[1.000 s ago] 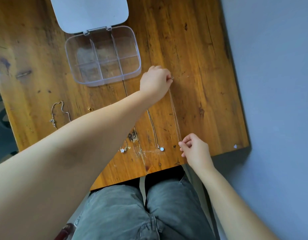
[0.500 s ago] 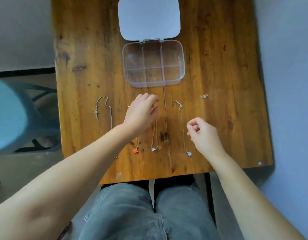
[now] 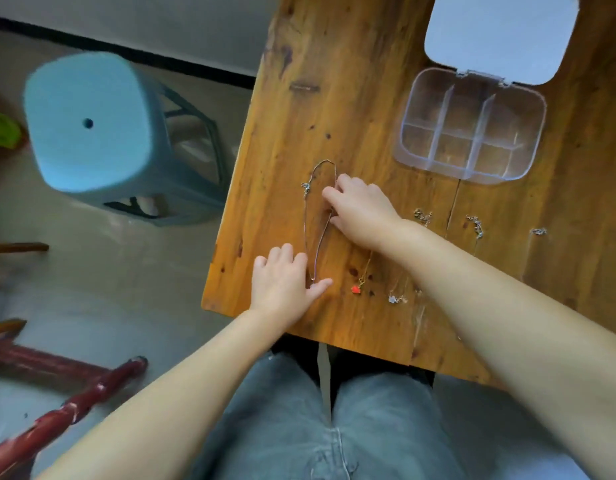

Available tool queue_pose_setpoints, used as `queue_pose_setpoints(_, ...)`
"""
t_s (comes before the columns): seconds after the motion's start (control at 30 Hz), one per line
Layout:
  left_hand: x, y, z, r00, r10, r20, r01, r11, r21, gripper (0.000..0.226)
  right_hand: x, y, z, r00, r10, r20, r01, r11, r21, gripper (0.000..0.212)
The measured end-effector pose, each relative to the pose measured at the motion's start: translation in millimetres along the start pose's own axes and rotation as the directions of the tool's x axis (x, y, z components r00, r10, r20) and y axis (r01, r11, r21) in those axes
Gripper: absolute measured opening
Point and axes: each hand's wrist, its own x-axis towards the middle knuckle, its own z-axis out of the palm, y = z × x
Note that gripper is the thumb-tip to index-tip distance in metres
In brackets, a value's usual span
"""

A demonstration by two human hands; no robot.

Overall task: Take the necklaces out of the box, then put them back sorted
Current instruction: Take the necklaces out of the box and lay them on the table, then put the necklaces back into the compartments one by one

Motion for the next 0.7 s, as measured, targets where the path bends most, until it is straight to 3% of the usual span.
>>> queue_pose_setpoints(0.23, -7, 23, 10, 0.994, -0.103, -0.043, 0.101, 0.994, -0.039, 0.025, -6, 11, -2, 0.979, -0.178, 0.1, 0.197, 0.955, -0.223, 0.019)
queue_pose_setpoints(0.3, -11, 25, 10, 0.991, -0.122, -0.058, 0.118, 0.991, -0.066, 0.019, -13, 15, -8, 0.978, -0.199, 0.065, 0.206, 0.97, -0.132, 0.018)
queue_pose_setpoints(0.4, -13, 26, 7, 0.986, -0.146, -0.085, 0.134, 0.982, -0.133, 0.017, -26, 16, -23, 0.984, -0.174, 0.028, 0.165, 0.965, 0.206, 0.01)
queue_pose_setpoints(0.47, -12, 28, 1, 0.978, -0.172, -0.12, 0.131, 0.949, -0.288, 0.014, -35, 12, -35, 0.984, -0.168, 0.065, 0.128, 0.906, 0.404, 0.011)
queue_pose_setpoints(0.57, -5, 34, -22, 0.934, -0.306, -0.182, 0.138, 0.783, -0.606, 0.007, -47, 10, -56, 0.991, -0.132, 0.0, 0.105, 0.793, 0.601, 0.009)
queue_pose_setpoints(0.7, 12, 33, -71, 0.818, -0.514, -0.257, 0.009, 0.459, -0.888, 0.015, -66, 30, -98, 0.996, -0.02, -0.084, 0.079, 0.606, 0.791, 0.013)
